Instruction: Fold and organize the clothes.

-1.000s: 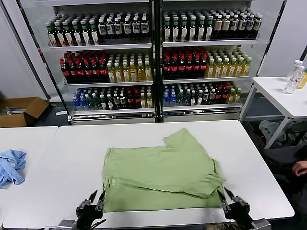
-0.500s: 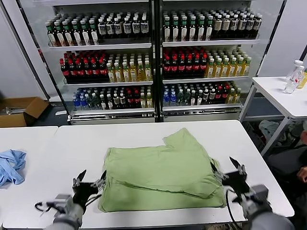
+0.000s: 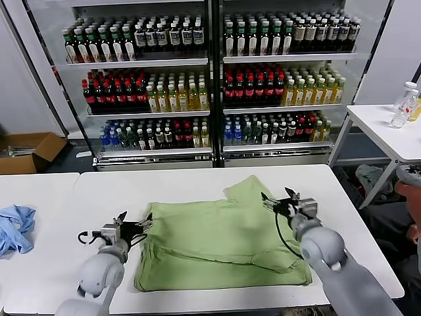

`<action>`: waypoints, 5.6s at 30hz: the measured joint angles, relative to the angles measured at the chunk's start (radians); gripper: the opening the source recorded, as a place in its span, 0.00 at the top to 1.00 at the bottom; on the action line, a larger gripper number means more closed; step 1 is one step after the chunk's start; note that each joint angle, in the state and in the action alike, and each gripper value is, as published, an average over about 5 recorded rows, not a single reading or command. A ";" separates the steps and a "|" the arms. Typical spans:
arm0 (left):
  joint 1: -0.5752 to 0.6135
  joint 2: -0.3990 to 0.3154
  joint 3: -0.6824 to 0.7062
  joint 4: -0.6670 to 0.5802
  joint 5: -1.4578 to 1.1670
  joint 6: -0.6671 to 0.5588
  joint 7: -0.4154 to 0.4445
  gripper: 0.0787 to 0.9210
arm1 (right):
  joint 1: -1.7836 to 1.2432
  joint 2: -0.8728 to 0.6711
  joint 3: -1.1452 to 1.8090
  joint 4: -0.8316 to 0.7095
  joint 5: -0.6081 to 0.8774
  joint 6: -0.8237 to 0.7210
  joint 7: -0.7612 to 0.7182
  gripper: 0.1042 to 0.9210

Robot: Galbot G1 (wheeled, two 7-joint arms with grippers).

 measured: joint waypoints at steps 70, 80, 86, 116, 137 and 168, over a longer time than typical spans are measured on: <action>0.248 0.058 -0.044 -0.253 -0.108 -0.109 0.101 0.99 | -0.511 0.001 0.297 0.341 -0.051 0.198 -0.094 1.00; 0.275 0.039 -0.025 -0.239 0.028 -0.099 0.102 0.98 | -0.676 0.043 0.344 0.414 -0.138 0.167 -0.087 0.86; 0.309 0.011 -0.027 -0.254 0.099 -0.113 0.079 0.82 | -0.741 0.052 0.370 0.460 -0.177 0.160 -0.088 0.65; 0.408 -0.159 -0.054 -0.248 0.086 -0.099 -0.046 0.62 | -0.840 0.045 0.412 0.574 -0.202 0.154 -0.070 0.12; 0.432 0.057 -0.557 -0.317 -0.116 -0.111 0.008 0.98 | -0.797 0.018 0.375 0.559 -0.174 0.161 -0.066 0.12; 0.250 -0.117 -0.040 -0.338 -0.314 -0.097 0.052 0.71 | -0.810 0.017 0.421 0.556 -0.157 0.172 -0.071 0.12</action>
